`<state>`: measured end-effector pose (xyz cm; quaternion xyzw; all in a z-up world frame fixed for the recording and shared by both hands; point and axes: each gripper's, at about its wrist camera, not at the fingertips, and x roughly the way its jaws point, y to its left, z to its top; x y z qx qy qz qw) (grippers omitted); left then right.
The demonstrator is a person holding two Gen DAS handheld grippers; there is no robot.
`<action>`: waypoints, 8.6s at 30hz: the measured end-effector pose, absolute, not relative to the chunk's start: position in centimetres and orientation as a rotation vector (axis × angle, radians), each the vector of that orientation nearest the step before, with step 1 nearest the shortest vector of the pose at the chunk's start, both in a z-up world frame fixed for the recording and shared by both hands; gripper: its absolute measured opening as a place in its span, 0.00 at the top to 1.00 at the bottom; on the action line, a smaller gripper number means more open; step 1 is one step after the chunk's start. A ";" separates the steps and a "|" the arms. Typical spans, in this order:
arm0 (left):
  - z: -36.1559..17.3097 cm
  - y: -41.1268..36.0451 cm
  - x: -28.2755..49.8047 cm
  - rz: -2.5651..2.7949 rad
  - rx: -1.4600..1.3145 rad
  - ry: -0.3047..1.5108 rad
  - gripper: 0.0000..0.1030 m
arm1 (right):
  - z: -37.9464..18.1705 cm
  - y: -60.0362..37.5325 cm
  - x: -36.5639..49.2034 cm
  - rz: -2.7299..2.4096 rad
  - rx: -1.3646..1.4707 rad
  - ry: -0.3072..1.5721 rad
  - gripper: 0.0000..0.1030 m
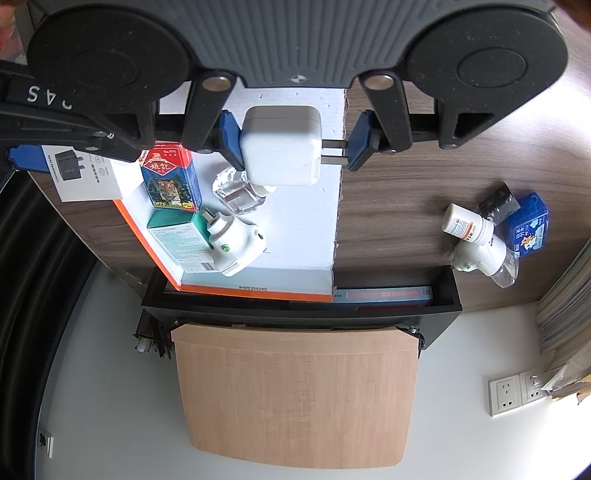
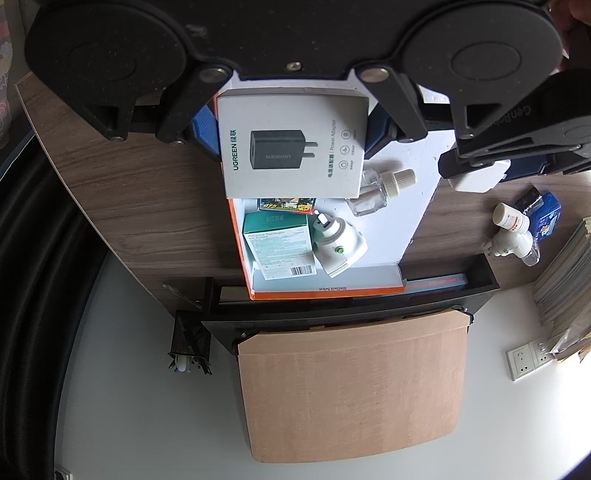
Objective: Organize rigid objects
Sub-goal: 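Hold the white charger and charger box above the white box, then lower and open the left tool releasing the charger while the right tool releases the charger box, then grasp the blue cartoon tin with the left tool while the right tool grasps the white plug-in diffuser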
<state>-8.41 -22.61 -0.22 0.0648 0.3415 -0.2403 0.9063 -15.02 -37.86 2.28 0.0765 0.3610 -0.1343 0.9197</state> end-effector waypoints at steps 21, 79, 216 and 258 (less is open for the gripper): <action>-0.6 -22.5 -8.2 -0.497 0.130 0.716 0.43 | 1.7 -38.0 -14.8 -0.268 0.162 0.769 0.10; -1.0 -22.8 -7.8 -0.503 0.129 0.730 0.43 | 1.0 -38.0 -13.8 -0.248 0.167 0.822 0.10; -1.6 -5.7 12.2 -0.101 -0.051 0.815 0.21 | 1.5 -26.3 -6.5 -0.206 0.174 0.818 0.09; -1.4 5.2 10.9 -0.120 -0.074 0.796 0.39 | -4.9 -8.7 16.3 0.284 -0.562 0.701 0.36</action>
